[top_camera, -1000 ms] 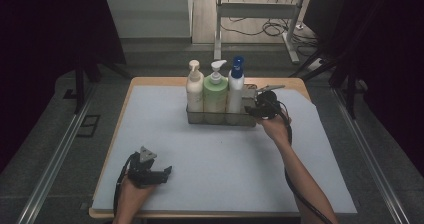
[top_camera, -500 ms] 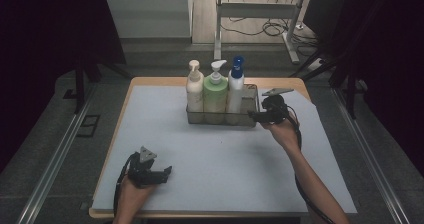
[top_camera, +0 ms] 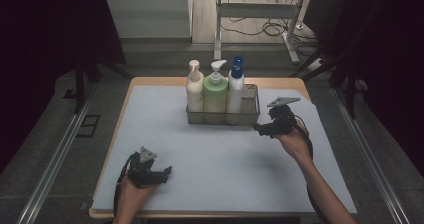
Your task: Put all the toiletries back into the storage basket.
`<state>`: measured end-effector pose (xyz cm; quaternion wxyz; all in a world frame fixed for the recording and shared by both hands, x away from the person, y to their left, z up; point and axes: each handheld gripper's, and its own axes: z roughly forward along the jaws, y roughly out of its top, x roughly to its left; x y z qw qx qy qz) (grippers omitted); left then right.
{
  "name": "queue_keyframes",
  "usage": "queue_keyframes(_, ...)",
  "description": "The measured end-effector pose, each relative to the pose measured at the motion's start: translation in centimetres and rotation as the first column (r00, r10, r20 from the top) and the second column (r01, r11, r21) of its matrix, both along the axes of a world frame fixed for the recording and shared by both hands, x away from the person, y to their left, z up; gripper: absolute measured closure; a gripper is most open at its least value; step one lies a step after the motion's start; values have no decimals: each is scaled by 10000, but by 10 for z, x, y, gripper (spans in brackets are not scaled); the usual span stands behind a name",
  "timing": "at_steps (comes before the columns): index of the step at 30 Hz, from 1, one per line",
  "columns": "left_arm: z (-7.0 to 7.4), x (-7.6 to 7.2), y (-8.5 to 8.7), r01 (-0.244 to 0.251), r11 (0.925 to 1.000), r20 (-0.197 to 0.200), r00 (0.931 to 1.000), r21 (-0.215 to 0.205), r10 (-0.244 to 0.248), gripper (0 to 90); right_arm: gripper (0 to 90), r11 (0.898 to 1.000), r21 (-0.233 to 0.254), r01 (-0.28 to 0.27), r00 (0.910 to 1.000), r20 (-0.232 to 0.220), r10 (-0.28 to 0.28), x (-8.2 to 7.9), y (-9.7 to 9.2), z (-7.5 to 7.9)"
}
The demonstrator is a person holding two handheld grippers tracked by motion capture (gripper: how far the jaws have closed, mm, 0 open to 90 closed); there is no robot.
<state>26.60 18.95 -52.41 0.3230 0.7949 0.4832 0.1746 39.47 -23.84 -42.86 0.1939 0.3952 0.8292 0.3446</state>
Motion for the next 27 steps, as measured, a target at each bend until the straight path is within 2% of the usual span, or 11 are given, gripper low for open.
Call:
queue_keyframes(5,0,0,0,-3,10000,3,10000,1,3,122,82,9989,-302,-369,9993,-28,368,-12,-6,0)
queue_keyframes(10,0,0,0,-2,10000,6,10000,4,2,123,18,9968,-651,-466,9989,-21,465,-24,-11,0)
queue_keyframes(19,0,0,0,-9,10000,1,10000,-3,9,122,0,9974,-407,-597,9980,-248,587,-45,-21,-8)
queue_keyframes(27,0,0,0,-13,10000,4,10000,-3,13,122,0,9964,-425,-730,9967,-396,713,-64,-32,-23)
